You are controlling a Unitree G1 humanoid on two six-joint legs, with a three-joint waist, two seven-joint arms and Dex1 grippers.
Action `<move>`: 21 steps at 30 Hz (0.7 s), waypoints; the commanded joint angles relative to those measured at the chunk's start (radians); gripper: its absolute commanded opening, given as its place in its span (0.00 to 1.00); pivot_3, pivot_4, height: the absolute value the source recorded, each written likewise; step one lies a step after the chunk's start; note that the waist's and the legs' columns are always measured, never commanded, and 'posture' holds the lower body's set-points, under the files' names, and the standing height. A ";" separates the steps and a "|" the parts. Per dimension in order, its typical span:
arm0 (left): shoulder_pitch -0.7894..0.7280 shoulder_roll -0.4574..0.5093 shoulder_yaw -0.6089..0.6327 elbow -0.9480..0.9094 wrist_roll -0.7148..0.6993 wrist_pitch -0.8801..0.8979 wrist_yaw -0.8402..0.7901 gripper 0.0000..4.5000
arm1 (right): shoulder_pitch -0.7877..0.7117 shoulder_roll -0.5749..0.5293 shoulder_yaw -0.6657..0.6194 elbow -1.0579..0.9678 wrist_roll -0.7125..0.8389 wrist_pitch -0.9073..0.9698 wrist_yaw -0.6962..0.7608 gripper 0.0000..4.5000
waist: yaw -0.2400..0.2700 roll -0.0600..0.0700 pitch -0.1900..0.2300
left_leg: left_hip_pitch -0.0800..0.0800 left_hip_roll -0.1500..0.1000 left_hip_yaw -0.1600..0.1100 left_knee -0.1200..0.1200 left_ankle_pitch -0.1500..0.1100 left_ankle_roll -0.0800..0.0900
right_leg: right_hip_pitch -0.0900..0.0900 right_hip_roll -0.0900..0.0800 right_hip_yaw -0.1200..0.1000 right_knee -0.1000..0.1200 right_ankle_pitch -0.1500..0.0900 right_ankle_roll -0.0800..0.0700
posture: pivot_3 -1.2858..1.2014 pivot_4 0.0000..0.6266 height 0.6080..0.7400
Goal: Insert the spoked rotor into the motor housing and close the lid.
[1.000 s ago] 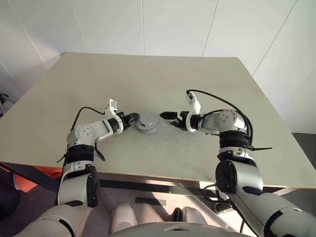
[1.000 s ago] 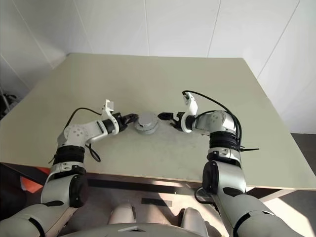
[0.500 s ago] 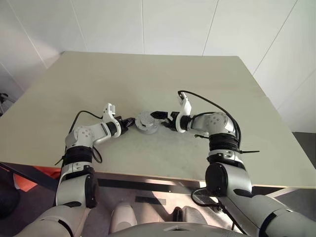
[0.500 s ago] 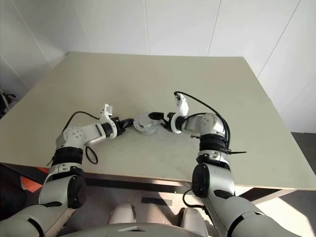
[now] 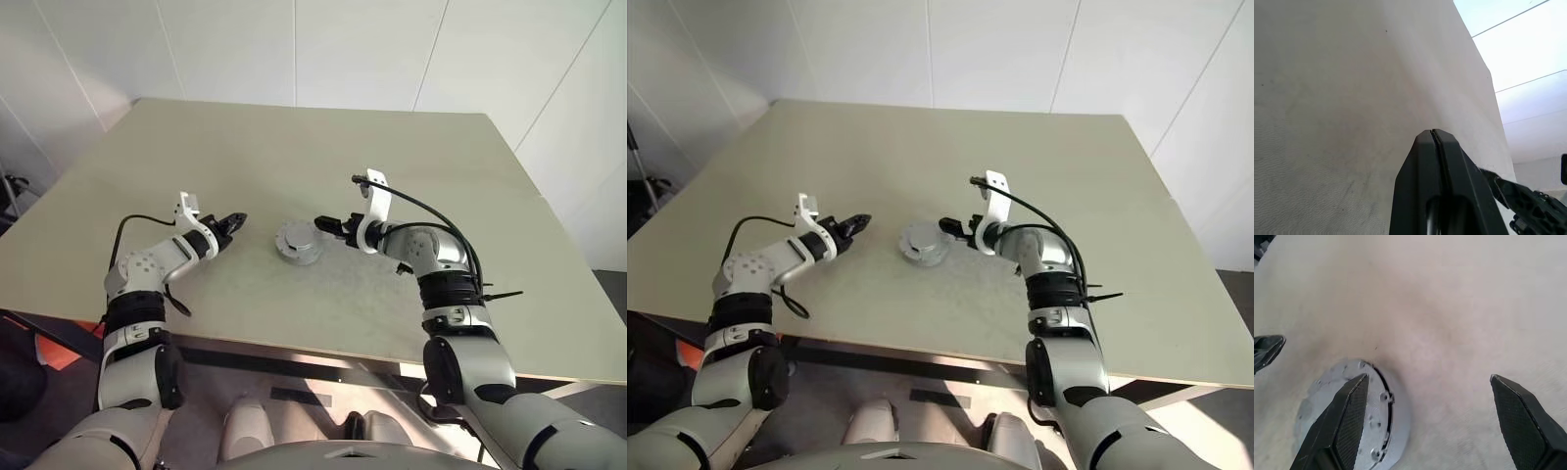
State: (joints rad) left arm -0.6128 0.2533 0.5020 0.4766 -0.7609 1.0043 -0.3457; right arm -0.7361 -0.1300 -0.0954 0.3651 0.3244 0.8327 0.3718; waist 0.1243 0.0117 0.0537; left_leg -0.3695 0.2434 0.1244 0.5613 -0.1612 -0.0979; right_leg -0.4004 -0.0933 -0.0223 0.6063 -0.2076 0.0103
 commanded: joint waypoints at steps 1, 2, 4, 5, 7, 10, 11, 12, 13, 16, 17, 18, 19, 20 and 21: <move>0.013 -0.009 -0.047 -0.066 -0.017 0.028 -0.044 0.00 | 0.017 -0.025 0.113 -0.145 -0.027 -0.174 0.143 0.99 | -0.001 0.000 0.000 | 0.000 0.000 0.000 0.000 0.000 0.000 | 0.000 0.000 0.000 0.000 0.000 0.000 | 0.52 0.00 1.00; 0.016 -0.010 -0.058 -0.074 -0.016 0.031 -0.051 0.00 | 0.040 -0.037 0.153 -0.169 -0.034 -0.206 0.192 0.99 | -0.001 0.000 0.000 | 0.000 0.000 0.000 0.000 0.000 0.000 | 0.000 0.000 0.000 0.000 0.000 0.000 | 0.52 0.00 1.00; 0.018 -0.010 -0.076 -0.086 -0.010 0.033 -0.058 0.00 | 0.081 -0.062 0.223 -0.188 -0.055 -0.260 0.268 0.99 | -0.001 -0.001 0.000 | 0.000 0.000 0.000 0.000 0.000 0.001 | 0.000 0.001 0.000 0.000 0.000 0.000 | 0.52 0.00 1.00; 0.017 -0.007 -0.082 -0.088 -0.008 0.032 -0.062 0.00 | 0.096 -0.071 0.250 -0.186 -0.070 -0.285 0.290 0.99 | -0.001 -0.001 0.000 | 0.000 0.000 0.000 0.000 0.000 0.001 | 0.000 0.001 0.000 0.000 0.000 0.000 | 0.52 0.00 1.00; 0.016 -0.003 -0.095 -0.095 -0.006 0.030 -0.068 0.00 | 0.117 -0.087 0.298 -0.161 -0.110 -0.344 0.318 0.99 | -0.001 -0.001 0.000 | 0.000 0.000 0.000 0.000 0.000 0.001 | 0.000 0.001 0.000 0.000 0.000 0.000 | 0.52 0.00 1.00; 0.020 0.004 -0.119 -0.115 0.000 0.032 -0.078 0.00 | 0.134 -0.097 0.342 -0.122 -0.156 -0.418 0.342 0.99 | -0.001 -0.001 0.000 | 0.000 0.000 0.000 0.001 0.000 0.001 | 0.000 0.000 0.000 0.000 0.000 0.000 | 0.52 0.00 1.00; 0.022 0.005 -0.122 -0.118 0.000 0.033 -0.079 0.00 | 0.133 -0.093 0.343 -0.110 -0.159 -0.428 0.344 0.99 | -0.002 -0.001 0.000 | 0.000 0.000 0.000 0.002 0.000 0.001 | 0.000 0.000 0.000 0.001 0.000 0.000 | 0.52 0.00 1.00; 0.024 0.005 -0.125 -0.121 -0.001 0.033 -0.079 0.00 | 0.132 -0.089 0.343 -0.098 -0.161 -0.437 0.345 0.99 | -0.003 -0.001 0.000 | 0.000 0.000 0.000 0.002 0.000 0.001 | 0.000 0.000 0.000 0.001 0.000 0.000 | 0.52 0.00 1.00; 0.026 0.006 -0.126 -0.123 -0.002 0.033 -0.079 0.00 | 0.129 -0.085 0.342 -0.083 -0.166 -0.447 0.344 0.99 | -0.003 -0.001 0.000 | 0.000 0.000 0.000 0.002 0.000 0.001 | 0.000 0.000 0.000 0.001 0.000 0.000 | 0.52 0.00 1.00; 0.034 0.006 -0.133 -0.136 -0.005 0.037 -0.082 0.00 | 0.118 -0.073 0.340 -0.036 -0.183 -0.480 0.344 0.99 | -0.004 -0.001 0.000 | 0.000 0.000 0.000 0.002 0.000 0.001 | 0.000 0.001 0.000 0.001 0.000 0.000 | 0.52 0.00 1.00; 0.036 0.007 -0.135 -0.139 -0.006 0.038 -0.082 0.00 | 0.114 -0.069 0.339 -0.023 -0.186 -0.488 0.344 0.99 | -0.005 -0.001 0.000 | 0.000 0.000 0.000 0.002 0.000 0.001 | 0.000 0.001 0.000 0.001 0.000 0.000 | 0.52 0.00 1.00; 0.036 0.007 -0.136 -0.140 -0.006 0.038 -0.081 0.00 | 0.111 -0.066 0.339 -0.013 -0.189 -0.495 0.346 0.99 | -0.005 -0.001 0.000 | 0.000 0.000 0.000 0.002 0.000 0.001 | 0.000 0.001 0.000 0.001 0.000 0.000 | 0.52 0.00 1.00; 0.035 0.008 -0.136 -0.137 -0.005 0.035 -0.079 0.00 | 0.111 -0.061 0.342 -0.005 -0.193 -0.502 0.349 0.99 | -0.005 -0.001 0.000 | 0.000 0.000 0.000 0.002 -0.001 0.001 | 0.000 0.001 0.000 0.001 0.000 0.000 | 0.52 0.00 1.00; 0.033 0.008 -0.135 -0.134 -0.004 0.034 -0.078 0.00 | 0.112 -0.058 0.345 0.001 -0.197 -0.508 0.352 0.99 | -0.005 -0.001 0.000 | 0.000 0.000 0.000 0.002 -0.001 0.001 | 0.000 0.001 0.000 0.001 0.000 0.000 | 0.52 0.00 1.00; 0.031 0.009 -0.135 -0.131 -0.004 0.033 -0.078 0.00 | 0.113 -0.054 0.348 0.007 -0.201 -0.513 0.355 0.99 | -0.005 -0.001 0.000 | 0.000 0.000 0.000 0.002 -0.001 0.002 | 0.000 0.001 0.000 0.001 0.000 0.000 | 0.52 0.00 1.00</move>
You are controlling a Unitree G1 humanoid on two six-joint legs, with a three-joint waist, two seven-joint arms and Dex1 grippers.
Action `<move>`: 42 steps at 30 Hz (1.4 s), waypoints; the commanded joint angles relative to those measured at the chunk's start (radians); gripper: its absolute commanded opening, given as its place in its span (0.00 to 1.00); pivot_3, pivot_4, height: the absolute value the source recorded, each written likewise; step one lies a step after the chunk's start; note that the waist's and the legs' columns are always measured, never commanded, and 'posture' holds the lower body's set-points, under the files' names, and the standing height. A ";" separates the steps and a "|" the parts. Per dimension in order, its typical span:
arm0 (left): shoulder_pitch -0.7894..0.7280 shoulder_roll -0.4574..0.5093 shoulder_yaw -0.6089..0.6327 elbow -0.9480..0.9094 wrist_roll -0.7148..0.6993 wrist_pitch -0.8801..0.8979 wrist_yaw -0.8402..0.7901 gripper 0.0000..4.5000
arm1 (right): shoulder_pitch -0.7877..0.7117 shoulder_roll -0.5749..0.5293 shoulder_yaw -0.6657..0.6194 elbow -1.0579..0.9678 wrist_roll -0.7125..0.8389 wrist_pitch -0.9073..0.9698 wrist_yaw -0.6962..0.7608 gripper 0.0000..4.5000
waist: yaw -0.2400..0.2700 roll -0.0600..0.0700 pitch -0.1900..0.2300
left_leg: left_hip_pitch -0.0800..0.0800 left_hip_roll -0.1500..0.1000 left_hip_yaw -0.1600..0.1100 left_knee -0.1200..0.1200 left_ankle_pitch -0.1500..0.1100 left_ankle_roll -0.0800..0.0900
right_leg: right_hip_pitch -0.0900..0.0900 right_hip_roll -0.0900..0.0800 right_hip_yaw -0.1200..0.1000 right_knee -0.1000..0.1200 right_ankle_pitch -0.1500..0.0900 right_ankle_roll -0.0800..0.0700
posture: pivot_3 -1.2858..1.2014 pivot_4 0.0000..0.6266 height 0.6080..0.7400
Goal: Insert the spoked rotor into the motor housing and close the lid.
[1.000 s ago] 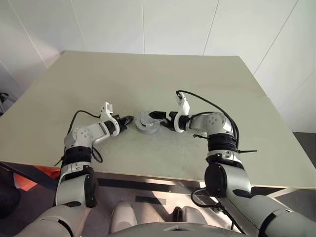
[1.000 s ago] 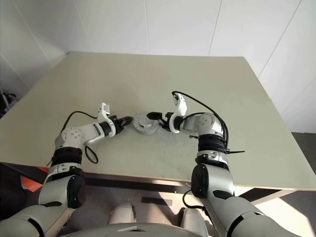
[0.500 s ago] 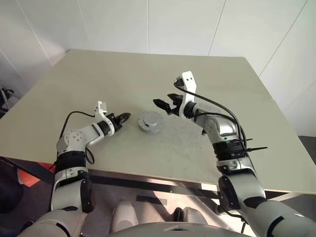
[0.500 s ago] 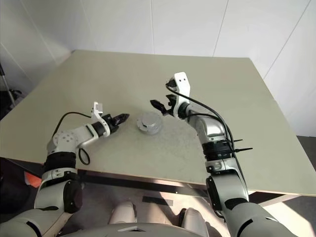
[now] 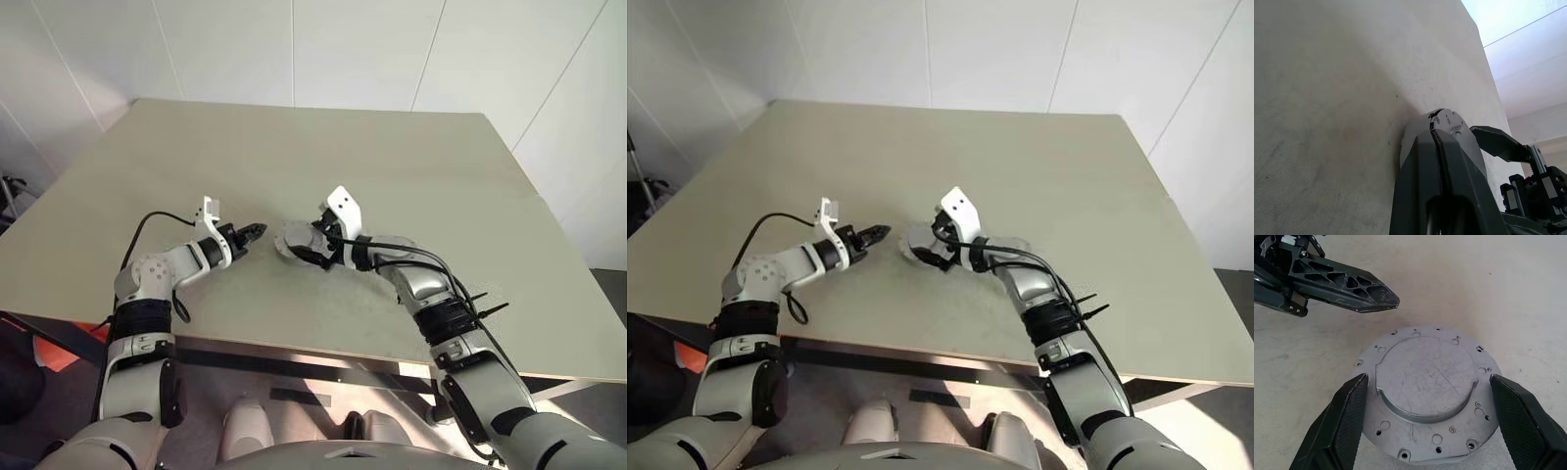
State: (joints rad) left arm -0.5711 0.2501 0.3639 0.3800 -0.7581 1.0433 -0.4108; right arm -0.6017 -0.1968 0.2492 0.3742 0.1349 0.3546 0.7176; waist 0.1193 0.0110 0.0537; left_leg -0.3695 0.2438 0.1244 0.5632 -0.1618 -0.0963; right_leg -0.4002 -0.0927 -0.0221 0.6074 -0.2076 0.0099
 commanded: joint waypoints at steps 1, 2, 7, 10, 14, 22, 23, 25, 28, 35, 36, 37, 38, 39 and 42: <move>-0.012 0.013 0.004 -0.033 -0.006 -0.006 -0.012 0.00 | -0.019 0.017 0.008 0.012 -0.018 -0.042 0.008 0.99 | -0.001 0.000 0.000 | 0.000 0.000 0.000 0.000 0.000 0.000 | 0.000 0.000 0.000 0.000 0.000 0.000 | 0.52 0.00 1.00; -0.012 0.014 0.004 -0.032 -0.006 -0.007 -0.012 0.00 | -0.018 0.020 0.010 0.022 -0.024 -0.047 0.007 0.99 | -0.001 0.000 0.000 | 0.000 0.000 0.000 0.000 0.000 0.000 | 0.000 0.000 0.000 0.000 0.000 0.000 | 0.52 0.00 1.00; -0.011 0.014 0.009 -0.029 -0.006 -0.009 -0.007 0.00 | -0.024 0.030 0.006 0.066 -0.053 -0.091 -0.007 0.78 | -0.002 0.000 0.000 | 0.001 0.000 0.000 0.001 0.000 0.000 | 0.001 0.000 0.000 0.000 0.000 0.000 | 0.52 0.00 1.00; -0.010 0.014 0.012 -0.026 -0.007 -0.011 -0.008 0.00 | -0.029 0.033 -0.004 0.067 -0.058 -0.099 -0.009 0.70 | -0.002 0.000 0.000 | 0.001 0.000 0.000 0.001 0.000 0.000 | 0.002 0.000 0.000 0.000 0.000 0.000 | 0.52 0.00 1.00; -0.010 0.015 0.009 -0.023 -0.007 -0.010 -0.013 0.00 | -0.042 0.040 -0.023 0.071 -0.054 -0.106 -0.021 0.70 | -0.006 0.000 0.000 | 0.001 0.000 0.000 0.001 0.000 0.000 | 0.002 0.000 0.000 0.001 0.000 0.000 | 0.52 0.00 1.00; -0.006 0.013 0.006 -0.024 -0.006 -0.010 -0.015 0.00 | -0.037 0.038 -0.014 0.070 -0.064 -0.106 -0.016 0.70 | -0.015 0.000 0.000 | 0.001 0.000 0.000 0.001 0.000 0.000 | 0.002 0.000 0.000 0.001 0.000 0.000 | 0.52 0.00 1.00; -0.005 0.013 0.006 -0.026 -0.007 -0.009 -0.015 0.00 | -0.038 0.039 -0.014 0.077 -0.067 -0.102 -0.022 0.70 | -0.015 0.000 0.000 | 0.001 0.000 0.000 0.001 0.000 0.000 | 0.002 0.000 0.000 0.001 0.000 0.000 | 0.52 0.00 1.00; -0.003 0.013 0.007 -0.030 -0.008 -0.007 -0.015 0.00 | -0.043 0.043 -0.013 0.099 -0.080 -0.097 -0.040 0.70 | -0.016 0.000 0.000 | 0.001 0.000 0.000 0.001 0.000 0.000 | 0.002 0.000 0.000 0.001 0.000 0.000 | 0.52 0.00 1.00; 0.003 0.014 0.009 -0.036 -0.011 -0.005 -0.015 0.00 | -0.044 0.046 -0.004 0.114 -0.092 -0.105 -0.047 0.70 | -0.017 0.000 0.000 | 0.001 0.000 0.000 0.001 0.000 0.000 | 0.002 0.000 0.000 0.001 0.000 0.000 | 0.52 0.00 1.00; 0.006 0.010 0.012 -0.043 -0.018 -0.001 -0.008 0.00 | -0.035 0.042 0.013 0.130 -0.115 -0.116 -0.034 0.70 | -0.018 0.000 0.000 | 0.003 0.000 0.000 0.002 0.000 0.001 | 0.004 0.000 0.000 0.001 0.000 0.000 | 0.52 0.00 1.00; 0.005 0.006 0.010 -0.043 -0.018 -0.002 -0.007 0.00 | -0.032 0.038 0.017 0.126 -0.115 -0.114 -0.024 0.70 | -0.019 0.000 0.000 | 0.003 0.000 0.000 0.002 0.000 0.001 | 0.004 0.000 0.000 0.001 0.000 0.000 | 0.52 0.00 1.00; 0.005 0.003 0.009 -0.042 -0.018 -0.002 -0.006 0.00 | -0.029 0.033 0.021 0.122 -0.116 -0.112 -0.014 0.70 | -0.019 0.000 0.000 | 0.003 0.000 0.000 0.002 0.000 0.001 | 0.004 0.000 0.000 0.001 0.000 0.000 | 0.52 0.00 1.00; 0.004 0.001 0.007 -0.042 -0.017 -0.003 -0.005 0.00 | -0.025 0.027 0.023 0.120 -0.118 -0.110 -0.008 0.70 | -0.019 0.000 0.000 | 0.003 0.000 0.000 0.002 0.000 0.001 | 0.005 -0.001 0.000 0.001 0.000 0.000 | 0.52 0.00 1.00; 0.003 -0.001 0.006 -0.041 -0.017 -0.003 -0.006 0.00 | -0.023 0.023 0.025 0.118 -0.119 -0.107 -0.003 0.70 | -0.019 0.000 0.000 | 0.003 0.000 0.000 0.002 0.000 0.001 | 0.005 0.000 0.000 0.001 0.000 0.000 | 0.52 0.00 1.00; 0.001 -0.001 0.005 -0.038 -0.015 -0.002 -0.008 0.00 | -0.016 0.014 0.026 0.112 -0.120 -0.102 0.010 0.70 | -0.019 0.000 0.000 | 0.003 0.000 0.000 0.002 0.000 0.001 | 0.005 -0.001 0.000 0.001 0.000 0.000 | 0.52 0.00 1.00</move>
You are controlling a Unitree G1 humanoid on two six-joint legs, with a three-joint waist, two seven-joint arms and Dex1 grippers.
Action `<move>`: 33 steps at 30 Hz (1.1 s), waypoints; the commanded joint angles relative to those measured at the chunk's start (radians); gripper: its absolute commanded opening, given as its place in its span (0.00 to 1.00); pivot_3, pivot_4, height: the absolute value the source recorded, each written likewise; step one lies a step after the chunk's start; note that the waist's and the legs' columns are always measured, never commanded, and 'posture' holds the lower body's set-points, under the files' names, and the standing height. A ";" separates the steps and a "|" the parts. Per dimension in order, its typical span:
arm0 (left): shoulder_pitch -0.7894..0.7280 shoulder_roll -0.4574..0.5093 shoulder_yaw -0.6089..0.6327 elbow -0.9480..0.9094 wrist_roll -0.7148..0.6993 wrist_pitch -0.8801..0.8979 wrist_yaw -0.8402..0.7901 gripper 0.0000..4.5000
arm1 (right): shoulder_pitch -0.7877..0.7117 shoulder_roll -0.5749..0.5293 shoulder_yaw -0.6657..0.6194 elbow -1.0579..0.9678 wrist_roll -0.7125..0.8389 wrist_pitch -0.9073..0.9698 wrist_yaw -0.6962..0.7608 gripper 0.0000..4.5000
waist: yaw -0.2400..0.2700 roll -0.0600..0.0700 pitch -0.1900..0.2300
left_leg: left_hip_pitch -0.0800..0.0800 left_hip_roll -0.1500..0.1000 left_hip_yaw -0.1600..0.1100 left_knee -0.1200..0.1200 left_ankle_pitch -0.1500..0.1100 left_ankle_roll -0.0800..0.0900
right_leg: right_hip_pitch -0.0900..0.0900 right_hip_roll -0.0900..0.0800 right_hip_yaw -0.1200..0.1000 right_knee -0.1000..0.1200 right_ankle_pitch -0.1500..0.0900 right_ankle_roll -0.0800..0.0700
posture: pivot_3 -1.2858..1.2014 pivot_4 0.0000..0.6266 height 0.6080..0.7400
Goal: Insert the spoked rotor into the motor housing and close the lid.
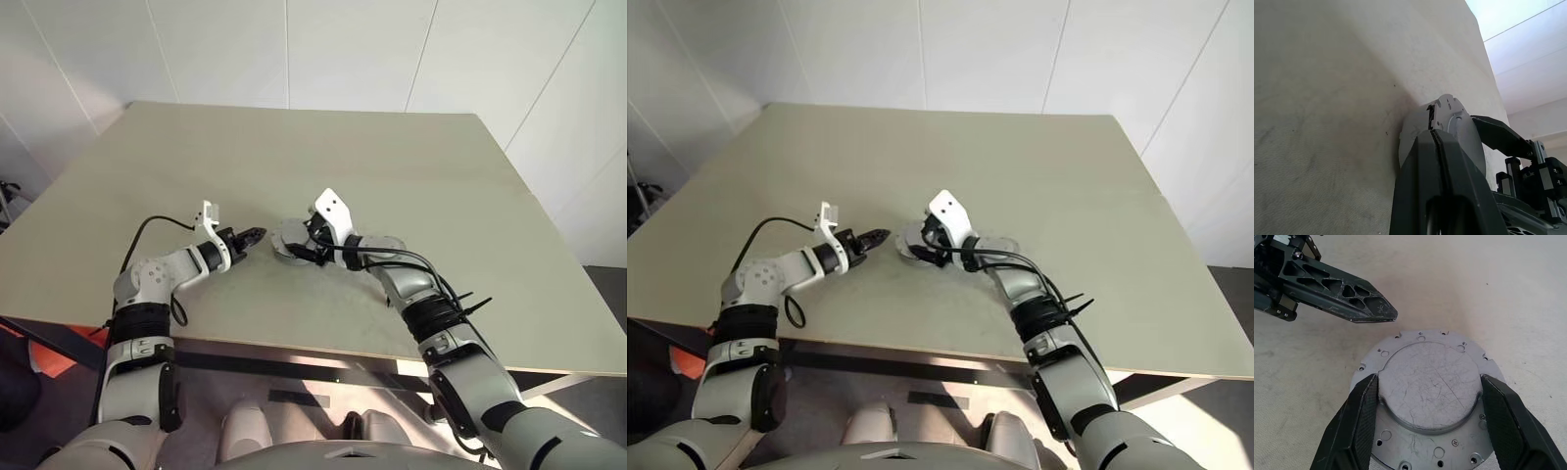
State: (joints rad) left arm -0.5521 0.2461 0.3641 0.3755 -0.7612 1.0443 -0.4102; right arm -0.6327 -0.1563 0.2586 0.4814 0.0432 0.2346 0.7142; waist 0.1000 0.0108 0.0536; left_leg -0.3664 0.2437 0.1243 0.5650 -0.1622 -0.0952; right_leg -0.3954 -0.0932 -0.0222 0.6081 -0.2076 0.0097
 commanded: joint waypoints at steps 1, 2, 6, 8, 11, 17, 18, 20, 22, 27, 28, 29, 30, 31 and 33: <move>-0.019 0.004 0.005 -0.032 -0.012 -0.003 -0.009 0.00 | 0.018 -0.030 0.018 0.002 -0.029 0.019 0.018 0.70 | 0.000 0.000 0.000 | 0.000 0.000 0.000 0.000 0.000 0.000 | 0.000 0.000 0.000 0.000 0.000 0.000 | 0.52 0.00 1.00; -0.019 0.004 0.004 -0.031 -0.011 -0.003 -0.010 0.00 | 0.019 -0.031 0.018 0.001 -0.029 0.020 0.020 0.70 | 0.001 0.000 0.000 | 0.000 0.000 0.000 0.000 0.000 0.000 | 0.000 0.000 0.000 0.000 0.000 0.000 | 0.52 0.00 1.00; -0.019 0.002 0.002 -0.032 -0.011 -0.003 -0.011 0.00 | 0.017 -0.028 0.020 0.015 -0.035 0.018 0.011 0.70 | 0.001 0.000 0.000 | 0.000 0.000 0.000 0.000 0.000 0.001 | 0.000 -0.001 0.000 -0.001 0.000 0.000 | 0.52 0.00 1.00; -0.018 0.001 0.003 -0.034 -0.012 -0.003 -0.010 0.00 | 0.017 -0.028 0.021 0.020 -0.037 0.018 0.011 0.70 | 0.001 0.000 0.000 | 0.000 0.000 0.000 0.000 0.000 0.001 | 0.000 -0.001 0.000 -0.001 0.000 0.000 | 0.52 0.00 1.00; -0.013 0.002 0.005 -0.040 -0.014 0.000 -0.010 0.00 | 0.016 -0.032 0.020 0.027 -0.036 0.019 0.014 0.70 | 0.001 0.000 0.000 | 0.000 0.000 0.000 0.000 0.000 0.001 | 0.001 -0.001 0.000 -0.001 0.000 0.000 | 0.52 0.00 1.00; -0.003 0.014 0.014 -0.051 -0.018 0.004 -0.012 0.00 | 0.016 -0.041 0.025 0.027 -0.036 0.024 0.028 0.70 | 0.001 0.000 0.000 | 0.000 -0.001 0.000 0.000 0.000 0.001 | 0.001 -0.001 0.000 -0.001 0.000 0.000 | 0.52 0.00 1.00; -0.001 0.017 0.017 -0.051 -0.018 0.003 -0.013 0.00 | 0.015 -0.042 0.025 0.025 -0.034 0.027 0.032 0.70 | 0.001 0.000 0.000 | 0.000 -0.001 0.000 0.000 -0.001 0.001 | 0.001 -0.001 0.000 -0.001 0.000 0.000 | 0.52 0.00 1.00; 0.000 0.026 0.022 -0.048 -0.017 -0.002 -0.015 0.00 | 0.015 -0.046 0.026 0.021 -0.033 0.034 0.039 0.70 | 0.001 0.000 0.000 | 0.000 -0.001 0.000 0.000 -0.001 0.001 | 0.001 -0.001 0.000 -0.001 0.000 0.000 | 0.52 0.00 1.00; -0.001 0.035 0.027 -0.046 -0.018 -0.004 -0.016 0.00 | 0.013 -0.048 0.027 0.019 -0.034 0.043 0.039 0.70 | 0.002 0.000 0.000 | 0.000 -0.001 0.000 0.000 -0.001 0.001 | 0.001 -0.001 0.000 -0.001 0.000 0.000 | 0.52 0.00 1.00; -0.001 0.043 0.032 -0.046 -0.018 -0.004 -0.017 0.00 | 0.007 -0.056 0.036 0.021 -0.049 0.066 0.025 0.70 | 0.003 0.000 0.000 | 0.000 -0.001 0.000 0.000 -0.001 0.001 | 0.001 -0.001 0.000 -0.001 0.000 0.000 | 0.52 0.00 1.00; 0.000 0.042 0.032 -0.047 -0.017 -0.004 -0.016 0.00 | 0.007 -0.059 0.039 0.022 -0.054 0.069 0.020 0.70 | 0.003 0.000 0.000 | 0.000 -0.001 0.000 0.000 -0.001 0.001 | 0.002 -0.001 0.000 -0.001 0.000 0.000 | 0.52 0.00 1.00; 0.002 0.040 0.030 -0.050 -0.016 -0.004 -0.015 0.00 | 0.006 -0.063 0.044 0.023 -0.060 0.070 0.015 0.70 | 0.003 0.000 0.000 | 0.000 -0.001 0.000 0.000 -0.001 0.001 | 0.002 -0.001 0.000 -0.001 0.000 0.000 | 0.52 0.00 1.00; 0.004 0.038 0.029 -0.052 -0.016 -0.004 -0.015 0.00 | 0.006 -0.065 0.046 0.021 -0.062 0.070 0.012 0.70 | 0.003 0.000 0.000 | 0.000 -0.001 0.000 0.000 -0.001 0.001 | 0.002 -0.001 0.000 -0.001 0.000 0.000 | 0.52 0.00 1.00; 0.006 0.037 0.028 -0.053 -0.015 -0.004 -0.014 0.00 | 0.006 -0.066 0.043 0.015 -0.056 0.072 0.015 0.70 | 0.003 0.000 0.000 | 0.001 -0.001 0.000 0.000 -0.001 0.001 | 0.003 -0.001 0.000 -0.001 0.000 0.000 | 0.52 0.00 1.00; 0.009 0.032 0.022 -0.056 -0.013 -0.004 -0.013 0.00 | 0.007 -0.062 0.030 -0.015 -0.029 0.080 0.030 0.70 | 0.004 0.000 0.000 | 0.002 -0.001 0.000 0.000 -0.001 0.002 | 0.004 -0.001 0.000 -0.001 0.000 0.000 | 0.52 0.00 1.00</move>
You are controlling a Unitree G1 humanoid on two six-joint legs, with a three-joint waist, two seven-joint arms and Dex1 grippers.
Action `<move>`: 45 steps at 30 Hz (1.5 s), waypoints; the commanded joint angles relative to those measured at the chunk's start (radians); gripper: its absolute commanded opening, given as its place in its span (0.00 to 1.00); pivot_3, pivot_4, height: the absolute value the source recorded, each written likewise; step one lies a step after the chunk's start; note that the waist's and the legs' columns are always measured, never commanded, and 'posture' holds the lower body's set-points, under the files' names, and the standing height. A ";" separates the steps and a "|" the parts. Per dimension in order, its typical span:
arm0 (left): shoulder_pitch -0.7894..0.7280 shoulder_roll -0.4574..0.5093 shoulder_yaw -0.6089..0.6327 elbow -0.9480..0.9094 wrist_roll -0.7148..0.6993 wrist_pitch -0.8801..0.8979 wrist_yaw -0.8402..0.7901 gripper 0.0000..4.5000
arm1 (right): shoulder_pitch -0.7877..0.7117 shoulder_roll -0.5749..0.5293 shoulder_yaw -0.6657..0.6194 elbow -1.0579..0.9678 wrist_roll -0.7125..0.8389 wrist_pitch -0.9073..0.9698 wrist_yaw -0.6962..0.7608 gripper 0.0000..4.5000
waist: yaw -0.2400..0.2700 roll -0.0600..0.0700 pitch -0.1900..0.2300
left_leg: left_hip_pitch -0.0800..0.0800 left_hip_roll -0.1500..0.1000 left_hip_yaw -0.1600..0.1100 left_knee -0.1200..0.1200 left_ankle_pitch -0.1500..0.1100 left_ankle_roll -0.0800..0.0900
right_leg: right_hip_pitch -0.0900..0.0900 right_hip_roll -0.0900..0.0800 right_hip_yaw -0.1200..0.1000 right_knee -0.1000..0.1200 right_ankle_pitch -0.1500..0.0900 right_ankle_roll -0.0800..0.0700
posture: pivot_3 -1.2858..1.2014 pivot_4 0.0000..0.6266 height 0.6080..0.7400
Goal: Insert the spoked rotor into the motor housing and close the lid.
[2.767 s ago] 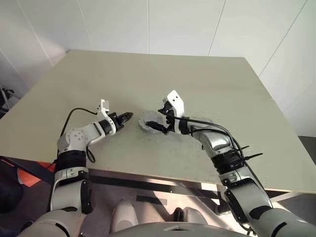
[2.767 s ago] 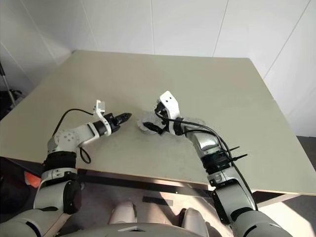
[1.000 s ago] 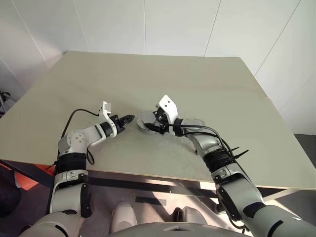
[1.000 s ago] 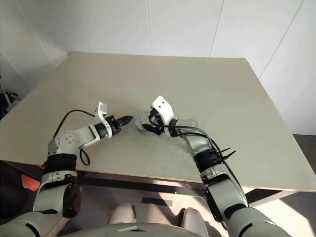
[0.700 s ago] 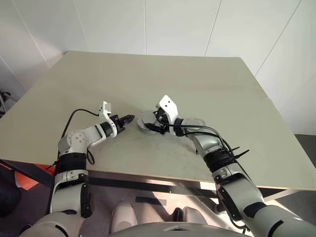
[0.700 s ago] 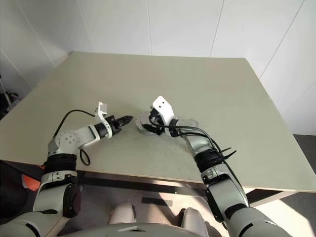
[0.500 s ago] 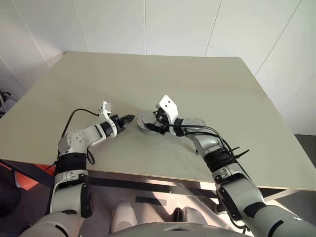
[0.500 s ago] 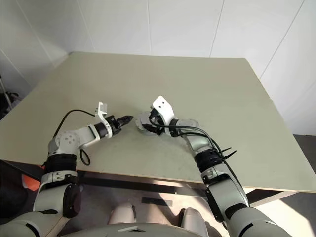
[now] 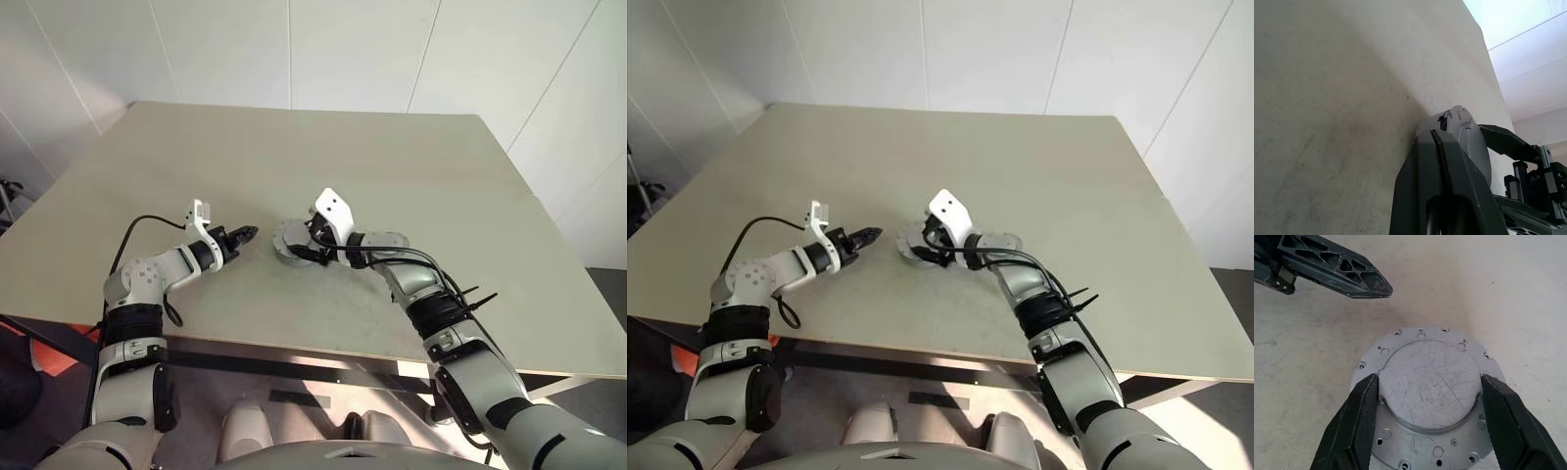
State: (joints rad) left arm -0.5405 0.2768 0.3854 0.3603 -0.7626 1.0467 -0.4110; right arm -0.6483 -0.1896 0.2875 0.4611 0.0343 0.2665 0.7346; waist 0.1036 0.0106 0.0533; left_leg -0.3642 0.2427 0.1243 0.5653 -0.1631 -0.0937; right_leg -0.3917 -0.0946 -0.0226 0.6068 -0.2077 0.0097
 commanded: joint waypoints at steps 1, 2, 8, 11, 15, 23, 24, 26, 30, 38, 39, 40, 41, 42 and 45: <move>-0.001 -0.001 -0.003 -0.042 -0.010 -0.007 -0.013 0.00 | 0.025 -0.025 -0.006 -0.013 -0.005 0.050 0.018 0.70 | 0.000 0.000 0.000 | 0.000 0.000 0.000 0.000 0.000 0.000 | 0.000 0.000 0.000 0.000 0.000 0.000 | 0.52 0.00 1.00; -0.001 -0.003 -0.005 -0.041 -0.008 -0.008 -0.013 0.00 | 0.027 -0.022 -0.014 -0.031 0.011 0.051 0.029 0.70 | 0.000 0.000 0.000 | 0.000 0.000 0.000 0.000 0.000 0.001 | 0.000 0.000 0.000 0.000 0.000 0.000 | 0.52 0.00 1.00; -0.002 -0.006 -0.010 -0.035 -0.004 -0.011 -0.014 0.00 | 0.043 -0.015 -0.035 -0.112 0.058 0.077 0.070 0.70 | -0.003 0.000 0.000 | -0.002 0.000 0.000 0.000 -0.002 0.003 | -0.002 0.000 0.000 -0.001 0.000 0.000 | 0.52 0.00 1.00; 0.002 -0.009 -0.014 -0.034 -0.003 -0.013 -0.015 0.00 | 0.041 -0.005 -0.041 -0.121 0.066 0.086 0.070 0.70 | -0.007 0.000 0.000 | -0.003 0.000 0.000 0.000 -0.001 0.002 | -0.003 0.001 0.000 -0.001 0.000 0.000 | 0.52 0.00 1.00; 0.008 -0.012 -0.020 -0.039 -0.004 -0.012 -0.015 0.00 | 0.026 0.015 -0.045 -0.095 0.054 0.084 0.046 0.70 | -0.008 0.000 0.000 | -0.002 0.001 0.000 0.000 -0.002 0.003 | -0.003 0.001 0.000 0.000 0.000 0.000 | 0.52 0.00 1.00; 0.018 -0.017 -0.023 -0.047 -0.005 -0.008 -0.011 0.00 | -0.005 0.031 -0.054 -0.060 0.039 0.060 0.004 0.70 | -0.010 0.000 0.000 | -0.002 0.001 0.000 0.000 -0.002 0.003 | -0.003 0.001 0.000 0.000 0.000 0.000 | 0.52 0.00 1.00; 0.019 -0.018 -0.023 -0.047 -0.005 -0.008 -0.010 0.00 | -0.009 0.032 -0.055 -0.051 0.035 0.059 -0.005 0.70 | -0.010 0.000 0.000 | -0.002 0.001 0.000 0.000 -0.002 0.003 | -0.003 0.001 0.000 0.000 0.000 0.000 | 0.52 0.00 1.00; 0.023 -0.021 -0.024 -0.051 -0.006 -0.007 -0.009 0.00 | -0.019 0.036 -0.059 -0.034 0.030 0.065 -0.024 0.70 | -0.010 0.000 0.000 | -0.002 0.001 0.000 0.000 -0.002 0.003 | -0.003 0.001 0.000 0.000 0.000 0.000 | 0.52 0.00 1.00; 0.027 -0.024 -0.025 -0.053 -0.006 -0.007 -0.010 0.00 | -0.028 0.043 -0.056 -0.009 0.018 0.074 -0.053 0.70 | -0.009 0.000 0.000 | -0.002 0.001 0.000 0.000 -0.002 0.003 | -0.003 0.001 0.000 0.000 0.000 0.000 | 0.52 0.00 1.00; 0.028 -0.025 -0.022 -0.059 -0.008 -0.005 -0.006 0.00 | -0.019 0.037 -0.044 -0.006 0.013 0.078 -0.041 0.70 | -0.009 0.000 0.000 | -0.002 0.001 0.000 0.000 -0.002 0.003 | -0.003 0.001 0.000 0.000 0.000 0.000 | 0.52 0.00 1.00; 0.028 -0.025 -0.022 -0.059 -0.008 -0.005 -0.006 0.00 | -0.024 0.039 -0.048 0.008 0.008 0.079 -0.054 0.70 | -0.009 0.000 0.000 | -0.002 0.001 0.000 0.000 -0.002 0.003 | -0.003 0.001 0.000 0.000 0.000 0.000 | 0.52 0.00 1.00; 0.029 -0.025 -0.023 -0.058 -0.007 -0.006 -0.006 0.00 | -0.028 0.042 -0.051 0.020 0.005 0.079 -0.064 0.70 | -0.009 0.000 0.000 | -0.002 0.001 0.000 0.000 -0.002 0.003 | -0.003 0.001 0.000 0.000 0.000 0.000 | 0.52 0.00 1.00; 0.029 -0.026 -0.023 -0.058 -0.007 -0.006 -0.006 0.00 | -0.031 0.044 -0.052 0.028 0.003 0.078 -0.069 0.70 | -0.009 0.000 0.000 | -0.002 0.001 0.000 0.000 -0.002 0.003 | -0.003 0.001 0.000 0.001 0.000 0.000 | 0.52 0.00 1.00; 0.030 -0.027 -0.024 -0.058 -0.007 -0.006 -0.006 0.00 | -0.032 0.045 -0.052 0.031 0.003 0.078 -0.071 0.70 | -0.010 0.000 0.000 | -0.002 0.001 0.000 0.000 -0.002 0.003 | -0.003 0.001 0.000 0.001 0.000 0.000 | 0.52 0.00 1.00; 0.029 -0.028 -0.025 -0.056 -0.006 -0.006 -0.006 0.00 | -0.034 0.050 -0.049 0.036 0.003 0.078 -0.073 0.70 | -0.010 0.000 0.000 | -0.001 0.001 0.000 0.000 -0.002 0.003 | -0.003 0.001 0.000 0.001 0.000 0.000 | 0.52 0.00 1.00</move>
State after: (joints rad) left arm -0.5082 0.2491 0.3600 0.3382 -0.7607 1.0446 -0.4102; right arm -0.6693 -0.1393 0.2465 0.4817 0.0523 0.3389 0.6816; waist 0.0940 0.0106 0.0534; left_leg -0.3647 0.2436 0.1243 0.5652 -0.1647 -0.0908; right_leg -0.3942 -0.0936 -0.0221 0.6080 -0.2077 0.0097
